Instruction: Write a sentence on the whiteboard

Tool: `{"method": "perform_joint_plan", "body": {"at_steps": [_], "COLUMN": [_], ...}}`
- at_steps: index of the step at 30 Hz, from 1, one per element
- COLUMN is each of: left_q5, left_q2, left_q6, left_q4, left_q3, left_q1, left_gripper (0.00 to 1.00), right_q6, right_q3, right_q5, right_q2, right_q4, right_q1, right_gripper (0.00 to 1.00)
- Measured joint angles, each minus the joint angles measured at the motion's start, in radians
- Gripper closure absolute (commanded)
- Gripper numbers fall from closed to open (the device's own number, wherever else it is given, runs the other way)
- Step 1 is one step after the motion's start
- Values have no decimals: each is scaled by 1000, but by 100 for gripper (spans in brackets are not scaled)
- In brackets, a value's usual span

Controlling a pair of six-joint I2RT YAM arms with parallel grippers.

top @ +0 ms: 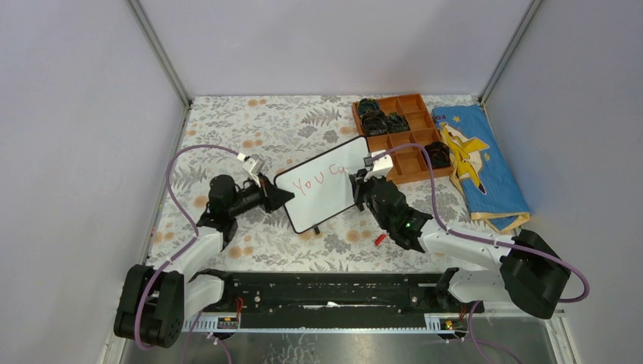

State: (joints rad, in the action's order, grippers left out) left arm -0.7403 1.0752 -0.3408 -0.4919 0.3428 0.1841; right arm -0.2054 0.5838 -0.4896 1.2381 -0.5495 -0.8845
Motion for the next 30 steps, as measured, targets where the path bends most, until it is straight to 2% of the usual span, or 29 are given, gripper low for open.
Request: {"method": "perform_joint_plan", "body": {"at_steps": [14,30], "left_q5": [1,1], "left_q2": [0,0], "left_q6": [7,7], "left_q4": [0,0], "left_q3": [1,2], "left_q1": [5,6], "left_gripper": [87,87], "right_q6": [0,16], "right_q3": [-4,25], "right_q5": [-1,2], "right_q2": [-71,-22], "right_q4": [40,36], "right_q1": [1,48], "right_gripper": [100,100]}}
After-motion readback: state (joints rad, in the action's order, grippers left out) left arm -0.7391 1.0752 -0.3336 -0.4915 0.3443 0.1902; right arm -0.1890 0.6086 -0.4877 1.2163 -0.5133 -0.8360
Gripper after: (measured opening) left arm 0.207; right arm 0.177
